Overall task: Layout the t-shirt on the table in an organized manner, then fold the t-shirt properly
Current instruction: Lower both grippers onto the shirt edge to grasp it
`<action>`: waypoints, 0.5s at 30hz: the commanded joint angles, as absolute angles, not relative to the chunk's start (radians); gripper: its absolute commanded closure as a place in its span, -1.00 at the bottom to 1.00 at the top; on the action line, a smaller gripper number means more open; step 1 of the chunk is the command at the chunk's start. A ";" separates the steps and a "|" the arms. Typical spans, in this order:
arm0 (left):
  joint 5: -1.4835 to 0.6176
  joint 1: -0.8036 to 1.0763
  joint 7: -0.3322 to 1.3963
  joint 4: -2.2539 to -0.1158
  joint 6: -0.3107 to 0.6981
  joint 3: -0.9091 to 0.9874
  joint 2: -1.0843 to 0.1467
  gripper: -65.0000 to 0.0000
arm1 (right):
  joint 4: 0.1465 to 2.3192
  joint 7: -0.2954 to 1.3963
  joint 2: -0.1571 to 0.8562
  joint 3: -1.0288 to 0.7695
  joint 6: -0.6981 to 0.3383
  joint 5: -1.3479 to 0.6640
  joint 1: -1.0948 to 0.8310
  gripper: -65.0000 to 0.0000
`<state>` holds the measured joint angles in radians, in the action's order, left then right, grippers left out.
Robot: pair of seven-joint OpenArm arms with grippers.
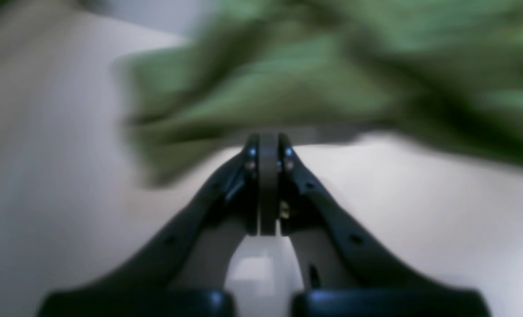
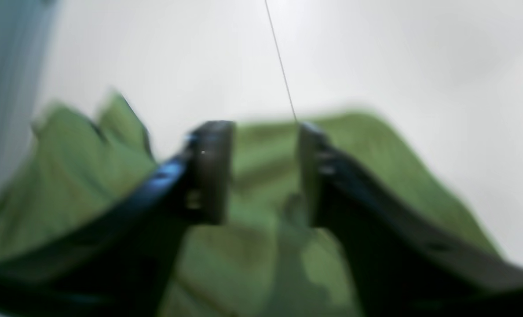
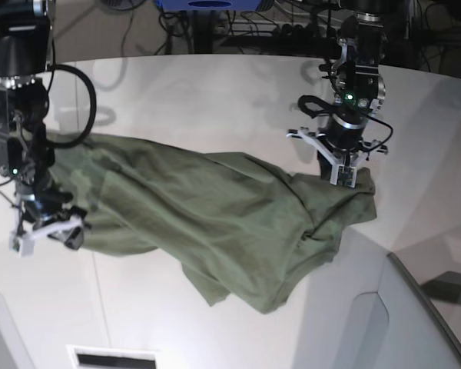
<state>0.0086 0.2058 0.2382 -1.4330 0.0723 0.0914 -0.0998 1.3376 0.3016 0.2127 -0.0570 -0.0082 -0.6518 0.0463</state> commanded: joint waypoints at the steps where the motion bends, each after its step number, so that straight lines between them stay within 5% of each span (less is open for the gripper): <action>1: -0.025 0.208 0.232 -1.463 0.053 0.101 -0.117 0.63 | 1.363 0.286 0.223 -0.061 -0.015 -0.661 0.062 0.03; 5: -0.223 0.216 0.243 -1.454 0.056 0.096 -0.124 -0.51 | 1.365 0.303 0.225 -0.067 -0.018 -0.661 0.015 -0.18; 7: -0.272 0.209 0.242 -1.423 0.058 0.094 -0.124 -0.86 | 1.365 0.302 0.228 -0.068 -0.019 -0.661 -0.004 -0.18; 15: -0.292 0.139 0.236 -1.290 0.059 0.030 -0.114 -0.66 | 1.365 0.302 0.246 -0.068 -0.021 -0.661 -0.044 -0.18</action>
